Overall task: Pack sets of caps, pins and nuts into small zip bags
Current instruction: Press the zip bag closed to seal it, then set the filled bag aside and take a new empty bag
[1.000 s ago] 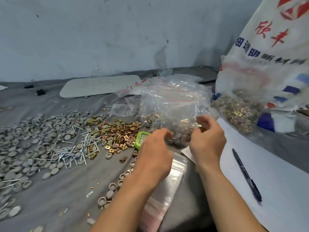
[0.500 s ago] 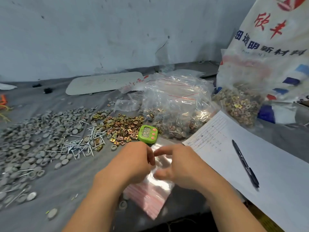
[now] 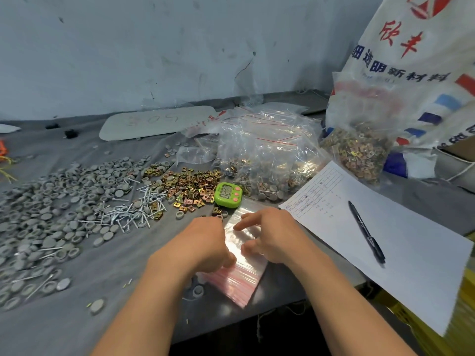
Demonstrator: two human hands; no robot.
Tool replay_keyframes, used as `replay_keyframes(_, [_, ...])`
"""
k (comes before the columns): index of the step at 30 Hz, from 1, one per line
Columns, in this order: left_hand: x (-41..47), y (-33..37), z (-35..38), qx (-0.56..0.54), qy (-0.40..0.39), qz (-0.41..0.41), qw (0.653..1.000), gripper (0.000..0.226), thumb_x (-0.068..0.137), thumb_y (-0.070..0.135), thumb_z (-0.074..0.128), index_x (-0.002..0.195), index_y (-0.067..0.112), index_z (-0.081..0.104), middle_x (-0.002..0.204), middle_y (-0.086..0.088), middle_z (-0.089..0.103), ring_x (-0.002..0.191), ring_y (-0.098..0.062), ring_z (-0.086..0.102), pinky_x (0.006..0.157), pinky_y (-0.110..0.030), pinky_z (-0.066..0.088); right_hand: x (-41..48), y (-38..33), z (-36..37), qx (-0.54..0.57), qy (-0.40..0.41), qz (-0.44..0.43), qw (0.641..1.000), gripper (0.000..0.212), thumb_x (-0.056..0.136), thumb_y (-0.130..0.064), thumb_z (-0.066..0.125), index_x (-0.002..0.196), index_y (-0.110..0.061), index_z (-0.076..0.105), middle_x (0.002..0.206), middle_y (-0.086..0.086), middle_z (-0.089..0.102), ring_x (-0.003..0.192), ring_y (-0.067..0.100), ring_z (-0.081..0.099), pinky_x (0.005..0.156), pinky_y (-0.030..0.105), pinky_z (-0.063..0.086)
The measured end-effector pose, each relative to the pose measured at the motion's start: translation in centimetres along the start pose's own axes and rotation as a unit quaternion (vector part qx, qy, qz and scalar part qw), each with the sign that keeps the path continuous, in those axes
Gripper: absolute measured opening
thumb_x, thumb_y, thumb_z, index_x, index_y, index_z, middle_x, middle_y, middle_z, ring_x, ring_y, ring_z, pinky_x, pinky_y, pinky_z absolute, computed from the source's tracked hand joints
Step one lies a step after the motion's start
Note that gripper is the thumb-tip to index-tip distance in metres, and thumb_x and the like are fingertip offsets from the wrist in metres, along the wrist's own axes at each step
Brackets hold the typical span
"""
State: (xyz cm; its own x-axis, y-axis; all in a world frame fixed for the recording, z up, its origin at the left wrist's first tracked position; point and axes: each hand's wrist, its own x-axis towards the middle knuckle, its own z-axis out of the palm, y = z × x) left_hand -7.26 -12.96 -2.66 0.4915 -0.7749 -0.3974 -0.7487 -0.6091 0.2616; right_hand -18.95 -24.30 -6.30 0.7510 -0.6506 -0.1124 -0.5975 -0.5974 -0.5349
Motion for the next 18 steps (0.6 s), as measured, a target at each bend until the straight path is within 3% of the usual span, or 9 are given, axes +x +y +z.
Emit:
replay_keyframes(6, [-0.7,-0.2,-0.4,-0.003,-0.018,0.009,1.0,0.04,0.08,0.037,0.083,0.103,0.013,0.062,0.107,-0.004,0.068,0.095,-0.021,0.064,0.076,-0.033,0.052,0.7,0.6,0.3,0.06,0.02,0.003,0.998,0.026,0.076,-0.026,0.091,0.097,-0.039,0.082,0.128,-0.017,0.071,0.111,0.006,0.067,0.101,0.032,0.055])
replay_keyframes(9, [-0.6,-0.5,-0.4,-0.027,-0.043,0.017,0.999,0.039,0.073,0.033,0.088,0.094,0.02,0.056,0.097,0.001,0.066,0.079,-0.016,0.059,0.065,-0.029,0.048,1.0,0.8,0.3,0.065,0.02,-0.008,0.998,0.023,0.077,-0.026,0.09,0.095,-0.039,0.082,0.123,-0.016,0.073,0.106,0.006,0.068,0.098,0.032,0.056])
replay_keyframes(11, [-0.4,-0.5,-0.1,-0.045,-0.048,0.022,0.998,0.039,0.073,0.031,0.088,0.098,0.026,0.057,0.097,0.006,0.064,0.078,-0.011,0.062,0.062,-0.026,0.049,0.9,1.1,0.3,0.086,0.013,-0.014,0.996,0.025,0.076,-0.025,0.091,0.095,-0.039,0.083,0.126,-0.019,0.072,0.102,0.001,0.067,0.097,0.028,0.055])
replay_keyframes(13, [0.0,-0.6,0.3,-0.061,-0.023,0.031,0.997,0.031,0.079,0.031,0.083,0.1,0.029,0.061,0.098,0.007,0.064,0.083,-0.011,0.063,0.062,-0.025,0.051,0.9,1.4,0.3,0.115,0.005,-0.02,0.993,0.028,0.076,-0.023,0.091,0.097,-0.039,0.083,0.128,-0.02,0.07,0.096,-0.005,0.065,0.095,0.022,0.052])
replay_keyframes(16, [0.3,-0.4,0.7,-0.064,0.039,0.047,0.996,0.013,0.085,0.03,0.077,0.087,0.028,0.065,0.091,0.011,0.061,0.079,-0.008,0.06,0.057,-0.022,0.042,0.6,1.5,0.4,0.134,0.011,-0.019,0.991,0.028,0.077,-0.021,0.088,0.097,-0.04,0.082,0.13,-0.022,0.069,0.097,-0.007,0.065,0.091,0.018,0.049])
replay_keyframes(18, [0.4,-0.2,1.0,-0.039,0.074,0.061,0.995,0.013,0.088,0.031,0.075,0.078,0.028,0.066,0.091,0.009,0.066,0.084,-0.014,0.063,0.064,-0.024,0.044,0.5,1.7,0.8,0.144,0.022,-0.019,0.989,0.028,0.078,-0.021,0.086,0.096,-0.041,0.082,0.129,-0.024,0.068,0.098,-0.008,0.062,0.088,0.014,0.045])
